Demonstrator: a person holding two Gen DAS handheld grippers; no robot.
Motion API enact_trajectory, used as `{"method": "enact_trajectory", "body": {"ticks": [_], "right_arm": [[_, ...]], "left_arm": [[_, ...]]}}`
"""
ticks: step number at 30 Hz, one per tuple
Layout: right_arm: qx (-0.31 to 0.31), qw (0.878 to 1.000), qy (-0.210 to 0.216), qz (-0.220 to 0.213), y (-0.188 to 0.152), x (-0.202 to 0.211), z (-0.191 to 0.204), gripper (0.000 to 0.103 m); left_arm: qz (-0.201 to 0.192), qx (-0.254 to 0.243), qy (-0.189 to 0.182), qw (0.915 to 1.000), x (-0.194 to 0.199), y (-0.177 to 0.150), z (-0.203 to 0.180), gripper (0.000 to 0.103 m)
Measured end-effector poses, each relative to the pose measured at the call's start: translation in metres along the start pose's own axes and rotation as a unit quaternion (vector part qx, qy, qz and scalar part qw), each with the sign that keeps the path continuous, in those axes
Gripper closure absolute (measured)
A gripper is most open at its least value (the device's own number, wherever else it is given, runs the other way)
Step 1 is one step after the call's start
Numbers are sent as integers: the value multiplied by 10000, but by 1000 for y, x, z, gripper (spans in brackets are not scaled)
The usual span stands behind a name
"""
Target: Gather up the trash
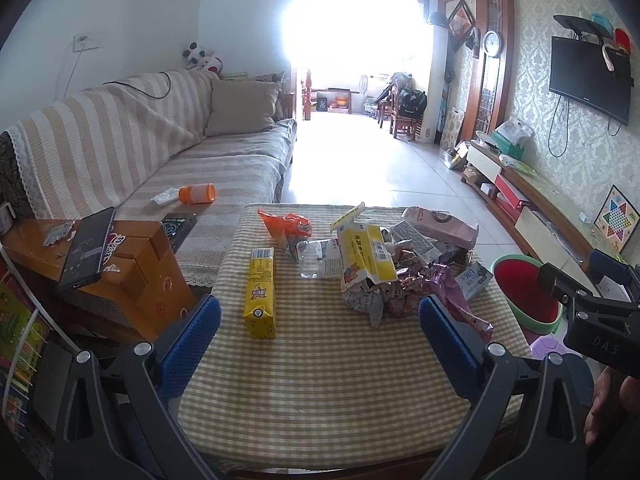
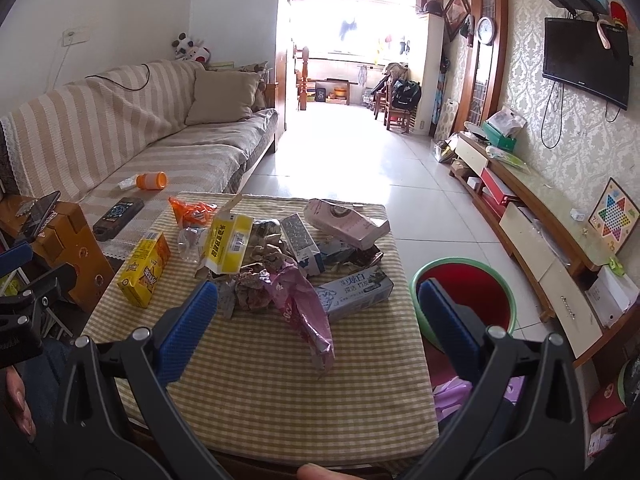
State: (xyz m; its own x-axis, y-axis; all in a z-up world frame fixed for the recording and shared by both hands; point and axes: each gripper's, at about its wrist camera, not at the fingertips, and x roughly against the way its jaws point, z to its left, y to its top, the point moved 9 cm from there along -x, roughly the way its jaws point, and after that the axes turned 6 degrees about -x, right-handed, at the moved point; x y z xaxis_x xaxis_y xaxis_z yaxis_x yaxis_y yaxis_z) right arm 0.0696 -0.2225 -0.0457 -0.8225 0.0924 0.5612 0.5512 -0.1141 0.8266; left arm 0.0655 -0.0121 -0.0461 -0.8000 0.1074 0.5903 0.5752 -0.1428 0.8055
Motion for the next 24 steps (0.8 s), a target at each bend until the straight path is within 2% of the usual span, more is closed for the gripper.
{"method": "enact_trajectory", "body": {"ticks": [24], "right_arm": [[29, 10000, -35, 49, -1, -2, -2, 3]], "left_arm": [[-5, 5, -21, 10000, 0, 2, 0, 8]]}}
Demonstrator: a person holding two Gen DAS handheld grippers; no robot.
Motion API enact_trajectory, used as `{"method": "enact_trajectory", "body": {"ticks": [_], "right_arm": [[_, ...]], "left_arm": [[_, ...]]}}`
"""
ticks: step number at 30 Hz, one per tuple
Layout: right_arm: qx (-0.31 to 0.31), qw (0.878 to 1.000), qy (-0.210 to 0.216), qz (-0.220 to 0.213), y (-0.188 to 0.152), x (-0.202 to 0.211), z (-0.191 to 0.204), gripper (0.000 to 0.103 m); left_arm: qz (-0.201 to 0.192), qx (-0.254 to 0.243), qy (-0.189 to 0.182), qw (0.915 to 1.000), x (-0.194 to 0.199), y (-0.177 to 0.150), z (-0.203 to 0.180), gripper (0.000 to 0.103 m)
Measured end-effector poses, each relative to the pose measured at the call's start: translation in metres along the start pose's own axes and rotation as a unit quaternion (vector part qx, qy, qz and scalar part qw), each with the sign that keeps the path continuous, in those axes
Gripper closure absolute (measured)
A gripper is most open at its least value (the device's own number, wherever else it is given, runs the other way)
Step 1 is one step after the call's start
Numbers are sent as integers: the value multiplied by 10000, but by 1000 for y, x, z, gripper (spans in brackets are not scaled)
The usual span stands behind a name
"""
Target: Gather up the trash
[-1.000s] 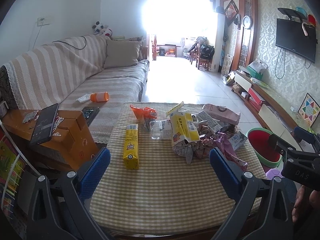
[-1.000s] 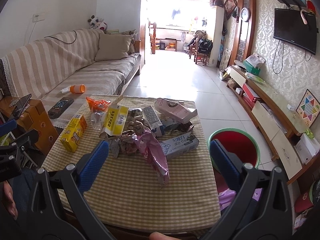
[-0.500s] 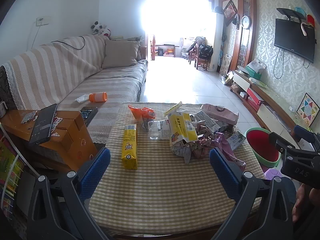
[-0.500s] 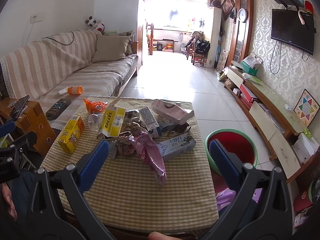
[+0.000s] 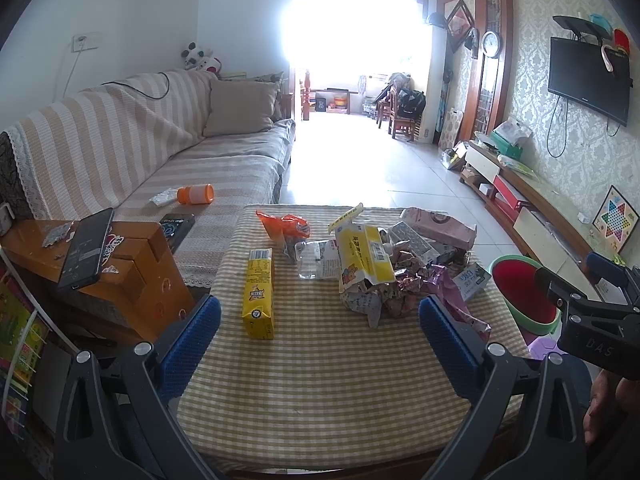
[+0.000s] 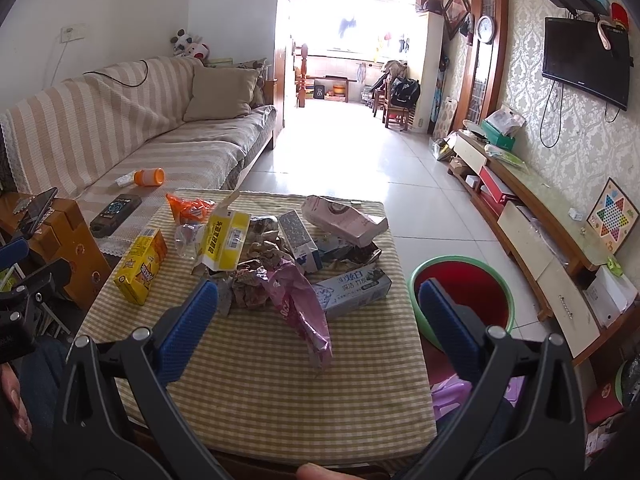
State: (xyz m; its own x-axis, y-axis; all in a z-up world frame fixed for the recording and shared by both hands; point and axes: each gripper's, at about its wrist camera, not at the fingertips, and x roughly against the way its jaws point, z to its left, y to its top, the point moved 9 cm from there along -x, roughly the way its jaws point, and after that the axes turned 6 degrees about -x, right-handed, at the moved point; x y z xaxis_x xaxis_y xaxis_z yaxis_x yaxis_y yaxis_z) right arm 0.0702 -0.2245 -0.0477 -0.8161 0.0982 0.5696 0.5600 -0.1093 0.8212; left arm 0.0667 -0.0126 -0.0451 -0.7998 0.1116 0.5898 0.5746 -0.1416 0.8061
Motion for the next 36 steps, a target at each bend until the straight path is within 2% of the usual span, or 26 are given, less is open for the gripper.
{"method": "enact_trajectory", "body": {"ticks": [14, 22, 30, 36], "right_arm": [[12, 10000, 3, 25, -1, 0, 0, 3], [-9, 9999, -31, 110, -7, -9, -3, 3], [-175, 9990, -56, 411, -19, -37, -13, 3], [-319, 9974, -65, 638, -19, -71, -28, 3]], "left_arm": [[40, 10, 4, 10000, -2, -2, 1, 8], [187, 78, 26, 9998, -15, -10, 8, 8], [491, 137, 110, 9986, -42, -17, 15, 8], [887, 161, 195, 9957, -83, -22, 29, 8]]}}
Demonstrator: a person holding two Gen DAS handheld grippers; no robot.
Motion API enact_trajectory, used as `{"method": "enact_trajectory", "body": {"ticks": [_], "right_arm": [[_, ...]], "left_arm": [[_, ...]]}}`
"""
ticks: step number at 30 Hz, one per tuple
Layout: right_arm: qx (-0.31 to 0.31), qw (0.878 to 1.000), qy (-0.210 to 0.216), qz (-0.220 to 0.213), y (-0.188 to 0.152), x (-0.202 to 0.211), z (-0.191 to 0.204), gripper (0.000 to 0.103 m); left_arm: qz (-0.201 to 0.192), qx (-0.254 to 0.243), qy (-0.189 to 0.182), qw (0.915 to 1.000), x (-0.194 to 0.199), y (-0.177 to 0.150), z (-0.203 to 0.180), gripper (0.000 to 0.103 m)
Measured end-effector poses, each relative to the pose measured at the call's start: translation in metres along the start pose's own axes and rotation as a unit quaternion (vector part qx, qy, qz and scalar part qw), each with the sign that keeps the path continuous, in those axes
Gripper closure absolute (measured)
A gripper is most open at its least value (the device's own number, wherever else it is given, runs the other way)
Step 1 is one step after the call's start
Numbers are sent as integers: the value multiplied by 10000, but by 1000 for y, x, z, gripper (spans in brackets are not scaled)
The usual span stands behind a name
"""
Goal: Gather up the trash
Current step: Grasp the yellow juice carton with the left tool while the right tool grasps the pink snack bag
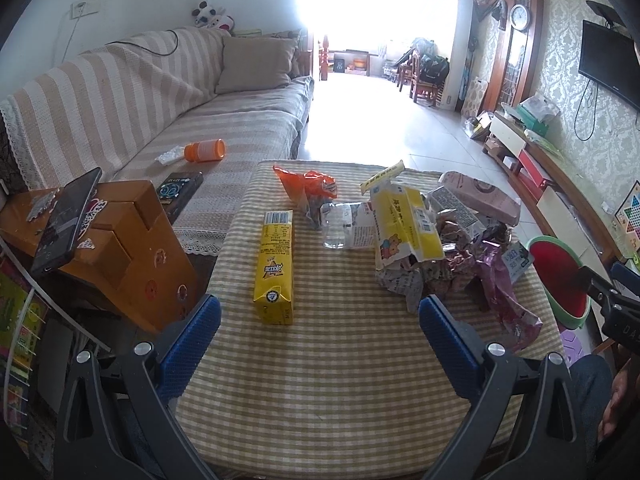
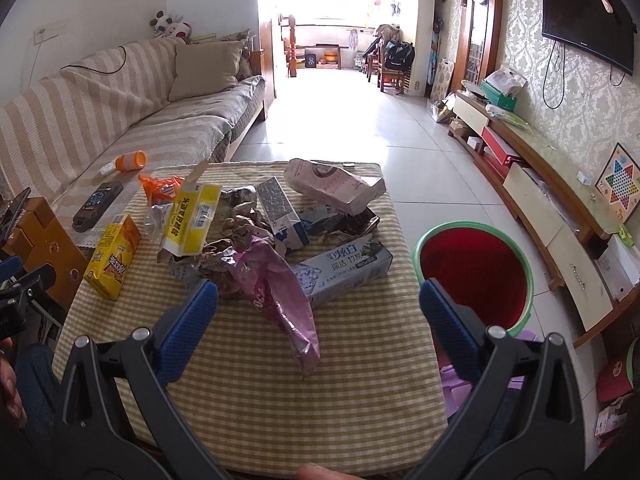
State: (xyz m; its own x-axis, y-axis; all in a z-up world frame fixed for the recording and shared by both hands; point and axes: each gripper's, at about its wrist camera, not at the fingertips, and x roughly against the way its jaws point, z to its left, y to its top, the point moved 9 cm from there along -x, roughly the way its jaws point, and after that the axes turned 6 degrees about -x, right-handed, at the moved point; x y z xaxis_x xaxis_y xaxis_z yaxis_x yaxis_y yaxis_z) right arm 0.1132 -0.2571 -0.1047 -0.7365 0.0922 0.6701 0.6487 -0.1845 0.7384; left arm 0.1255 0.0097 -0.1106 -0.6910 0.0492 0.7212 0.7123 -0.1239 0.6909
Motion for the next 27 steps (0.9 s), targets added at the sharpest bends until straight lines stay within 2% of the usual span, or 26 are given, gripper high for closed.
{"method": "enact_trajectory", "body": {"ticks": [9, 18, 24, 25, 27], "right_arm": [[458, 9951, 203, 853, -26, -70, 12, 3], [905, 9882, 141, 1224, -51, -104, 32, 3], [1013, 9861, 35, 1315, -52, -116, 33, 4], [1019, 9858, 41, 1335, -53, -117, 34, 6], [1052, 9851, 30, 1359, -54, -119, 34, 17]], "left_arm": [[619, -25, 21, 9981, -72, -3, 15, 8], [1060, 113, -5, 9943, -128, -6, 34, 9], [1302, 74, 24, 9915, -152, -7, 41, 21], [1338, 50, 4, 9910, -154, -7, 40, 29], [1402, 3, -5, 9901, -156, -8, 40, 42]]}}
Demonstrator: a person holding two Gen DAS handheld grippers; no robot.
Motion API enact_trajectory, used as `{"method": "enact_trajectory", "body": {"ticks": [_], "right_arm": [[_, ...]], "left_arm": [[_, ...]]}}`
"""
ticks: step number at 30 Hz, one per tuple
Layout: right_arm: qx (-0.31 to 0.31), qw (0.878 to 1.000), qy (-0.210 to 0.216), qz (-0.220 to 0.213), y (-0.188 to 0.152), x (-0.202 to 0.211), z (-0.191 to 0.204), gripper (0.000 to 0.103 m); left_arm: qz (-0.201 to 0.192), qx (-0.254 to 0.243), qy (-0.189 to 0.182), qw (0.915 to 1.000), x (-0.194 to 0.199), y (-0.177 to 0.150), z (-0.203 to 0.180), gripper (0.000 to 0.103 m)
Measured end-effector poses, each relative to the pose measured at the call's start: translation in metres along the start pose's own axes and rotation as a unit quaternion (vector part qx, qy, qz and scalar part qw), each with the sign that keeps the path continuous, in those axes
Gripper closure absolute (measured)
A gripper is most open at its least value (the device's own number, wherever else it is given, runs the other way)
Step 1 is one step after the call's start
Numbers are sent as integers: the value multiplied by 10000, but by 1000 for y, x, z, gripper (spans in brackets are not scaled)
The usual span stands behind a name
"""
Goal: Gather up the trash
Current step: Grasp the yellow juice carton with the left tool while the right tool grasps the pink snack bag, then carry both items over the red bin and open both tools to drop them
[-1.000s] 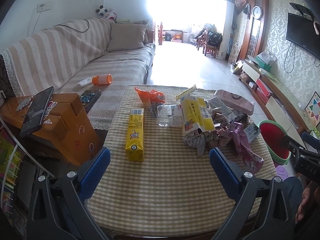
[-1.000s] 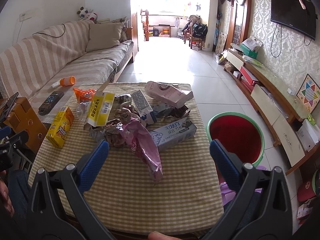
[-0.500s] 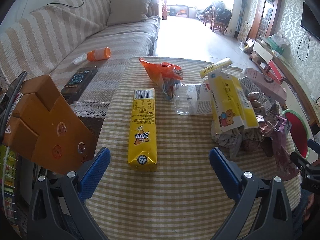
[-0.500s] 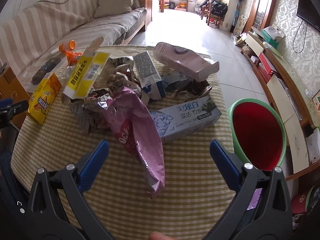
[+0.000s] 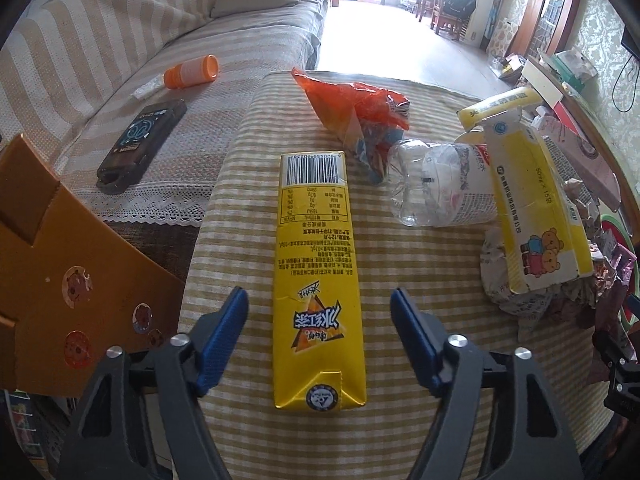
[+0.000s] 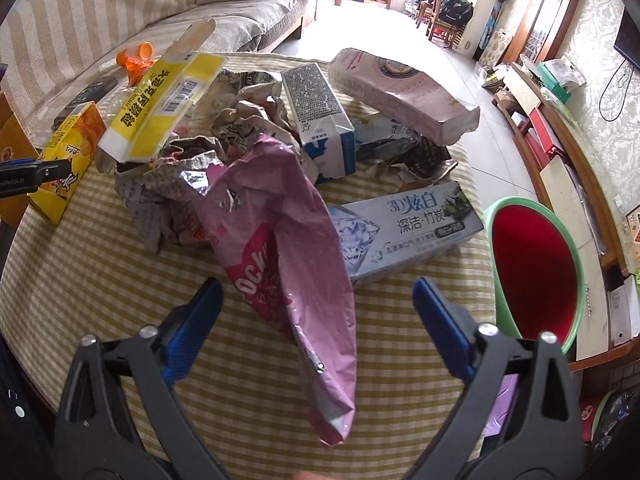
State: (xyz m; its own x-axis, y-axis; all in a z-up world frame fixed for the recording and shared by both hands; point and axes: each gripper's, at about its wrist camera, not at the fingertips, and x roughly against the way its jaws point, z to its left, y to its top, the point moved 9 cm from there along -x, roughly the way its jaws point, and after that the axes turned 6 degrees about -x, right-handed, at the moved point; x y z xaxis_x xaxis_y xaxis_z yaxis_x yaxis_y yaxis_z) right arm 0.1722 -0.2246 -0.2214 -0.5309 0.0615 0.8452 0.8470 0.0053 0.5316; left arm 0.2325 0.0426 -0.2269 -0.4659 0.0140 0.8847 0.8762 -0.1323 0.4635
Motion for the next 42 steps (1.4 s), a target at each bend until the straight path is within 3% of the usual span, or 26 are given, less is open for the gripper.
{"method": "enact_trajectory", "body": {"ticks": [4, 6, 9, 31, 42], "right_arm": [[48, 9999, -6, 115, -4, -4, 0, 42], [70, 9999, 7, 114, -6, -3, 1, 58], [73, 10000, 44, 49, -7, 2, 1, 64], [-302, 9963, 467, -655, 13, 79, 2, 67], [-746, 9912, 478, -987, 26, 108, -39, 67]], "left_arm": [[42, -47, -14, 10000, -2, -3, -1, 64], [34, -101, -34, 9999, -2, -3, -1, 67], [-39, -128, -93, 9999, 3, -3, -1, 68], [-768, -250, -202, 9965, 103, -9, -23, 68], [-1227, -701, -578, 9883, 154, 17, -92, 68]]}}
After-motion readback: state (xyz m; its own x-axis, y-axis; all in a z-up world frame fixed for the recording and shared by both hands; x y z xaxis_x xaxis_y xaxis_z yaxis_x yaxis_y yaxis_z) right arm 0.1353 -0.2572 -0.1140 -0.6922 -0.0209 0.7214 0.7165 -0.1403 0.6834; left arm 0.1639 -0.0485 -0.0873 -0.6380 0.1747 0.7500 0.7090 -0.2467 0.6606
